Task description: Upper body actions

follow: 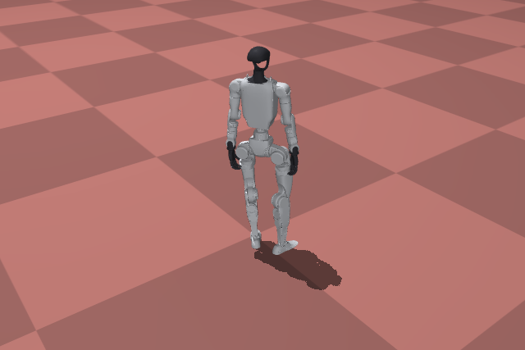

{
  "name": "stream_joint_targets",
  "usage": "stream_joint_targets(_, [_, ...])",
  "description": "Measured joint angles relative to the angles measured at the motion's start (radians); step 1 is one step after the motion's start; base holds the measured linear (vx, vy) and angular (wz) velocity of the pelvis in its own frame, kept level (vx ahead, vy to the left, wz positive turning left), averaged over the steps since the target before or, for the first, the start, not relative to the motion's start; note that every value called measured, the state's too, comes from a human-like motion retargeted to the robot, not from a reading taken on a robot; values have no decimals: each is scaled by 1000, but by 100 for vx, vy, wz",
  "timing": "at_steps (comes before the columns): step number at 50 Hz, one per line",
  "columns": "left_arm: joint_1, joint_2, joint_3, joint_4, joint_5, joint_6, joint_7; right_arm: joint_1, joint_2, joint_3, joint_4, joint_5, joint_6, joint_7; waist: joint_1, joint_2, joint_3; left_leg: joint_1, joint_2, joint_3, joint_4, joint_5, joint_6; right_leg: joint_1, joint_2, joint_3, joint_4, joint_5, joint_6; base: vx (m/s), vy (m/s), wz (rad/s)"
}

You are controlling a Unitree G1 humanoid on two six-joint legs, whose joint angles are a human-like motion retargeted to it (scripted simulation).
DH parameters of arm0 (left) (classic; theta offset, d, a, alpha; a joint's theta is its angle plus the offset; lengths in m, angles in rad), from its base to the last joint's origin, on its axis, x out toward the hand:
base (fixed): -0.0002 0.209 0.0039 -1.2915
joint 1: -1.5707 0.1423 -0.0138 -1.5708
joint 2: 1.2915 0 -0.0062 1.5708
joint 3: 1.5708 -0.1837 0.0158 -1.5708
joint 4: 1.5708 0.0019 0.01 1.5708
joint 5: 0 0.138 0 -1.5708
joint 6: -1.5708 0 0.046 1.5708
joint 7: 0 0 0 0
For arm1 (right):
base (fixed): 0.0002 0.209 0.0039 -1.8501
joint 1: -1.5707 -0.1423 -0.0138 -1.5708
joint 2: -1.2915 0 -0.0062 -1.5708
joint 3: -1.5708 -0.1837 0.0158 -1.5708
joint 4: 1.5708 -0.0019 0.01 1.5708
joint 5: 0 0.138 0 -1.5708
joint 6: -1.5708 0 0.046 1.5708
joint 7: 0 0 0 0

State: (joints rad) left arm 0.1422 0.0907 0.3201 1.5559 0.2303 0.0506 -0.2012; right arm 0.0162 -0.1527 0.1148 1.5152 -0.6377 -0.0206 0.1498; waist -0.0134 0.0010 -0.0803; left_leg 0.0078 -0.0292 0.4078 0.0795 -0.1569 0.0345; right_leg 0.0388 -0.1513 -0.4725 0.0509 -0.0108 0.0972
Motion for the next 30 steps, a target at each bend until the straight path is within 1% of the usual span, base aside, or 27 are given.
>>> stream_joint_targets(2, [-9,-1,5,-10,-7,-2,-5,5,-2,-1,21,-13,11,-6,-3,-7,0,-2,7,7,-5,8,-9,-2,8,-16,-14,-20,-6,-11,-24,-5])
stream_joint_targets(5, [-23,-4,16,-18,-15,0,-12,13,-7,-12,47,-29,24,-10,-5,-15,3,-1,22,24,-9,18,-23,-2,19,-8,-34,-22,-3,-12,-29,-3])
stream_joint_targets(13, [-19,-41,34,-29,-46,-6,-26,26,-35,-66,93,-12,58,-17,-13,0,-14,-12,80,58,-16,45,-60,-19,69,5,-50,-29,-36,-8,-23,-3])
stream_joint_targets(18, [-10,-39,6,-19,-8,-2,-32,20,-45,-99,97,46,69,-3,-27,17,-16,-13,99,48,-24,61,-68,-13,94,5,-52,-40,-53,-7,-12,10])
stream_joint_targets(23, [2,-30,-27,-14,37,3,-34,14,-42,-115,79,94,66,13,-11,28,-17,-6,107,51,-32,69,-74,-8,105,12,-52,-46,-64,0,0,0])
stream_joint_targets(30, [12,-28,-25,4,37,6,-44,-7,-21,-81,31,71,58,47,-1,49,-26,0,113,55,-39,72,-78,-9,114,17,-50,-49,-71,0,0,0])
